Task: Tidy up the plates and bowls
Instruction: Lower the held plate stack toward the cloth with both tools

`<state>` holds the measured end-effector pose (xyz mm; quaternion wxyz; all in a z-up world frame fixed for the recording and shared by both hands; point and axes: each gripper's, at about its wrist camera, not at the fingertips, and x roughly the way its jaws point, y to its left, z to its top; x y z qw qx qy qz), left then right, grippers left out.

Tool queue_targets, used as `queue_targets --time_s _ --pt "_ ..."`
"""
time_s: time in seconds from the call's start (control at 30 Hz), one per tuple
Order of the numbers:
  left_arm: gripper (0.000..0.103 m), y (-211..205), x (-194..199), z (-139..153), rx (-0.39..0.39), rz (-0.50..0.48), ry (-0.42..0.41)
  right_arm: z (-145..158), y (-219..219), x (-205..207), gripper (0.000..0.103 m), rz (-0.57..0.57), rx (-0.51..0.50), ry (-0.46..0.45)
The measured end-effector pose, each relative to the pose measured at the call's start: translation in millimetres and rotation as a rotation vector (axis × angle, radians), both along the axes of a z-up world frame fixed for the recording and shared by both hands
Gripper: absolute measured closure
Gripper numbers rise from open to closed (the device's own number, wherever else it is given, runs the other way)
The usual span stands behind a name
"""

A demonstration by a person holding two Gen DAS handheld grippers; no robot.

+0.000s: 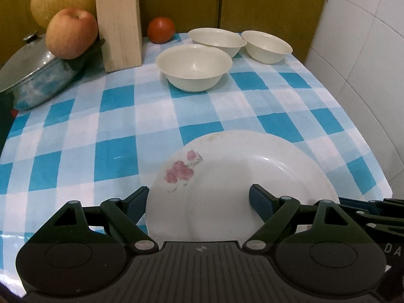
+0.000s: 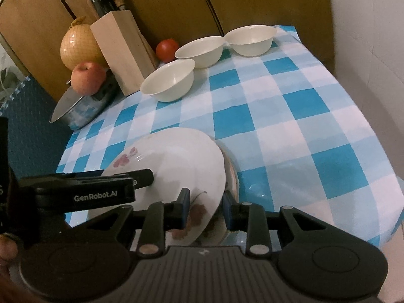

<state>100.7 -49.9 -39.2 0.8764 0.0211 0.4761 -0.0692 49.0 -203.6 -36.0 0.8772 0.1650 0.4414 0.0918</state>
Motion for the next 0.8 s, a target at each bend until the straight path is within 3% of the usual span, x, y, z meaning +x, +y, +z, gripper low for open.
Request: queue_targets --time_s 0.27,0.8 --pt "0.013 -10.4 -5.3 -1.1 0.025 -0.041 -0.004 2.6 5.2 -5.7 0.077 -0.002 -0.086 -0.021" --pt "0.013 -17.8 -9.5 -3.4 0.062 -0.072 -0.015 -0.3 2.9 -3.6 0.076 -0.022 -0.095 0.005"
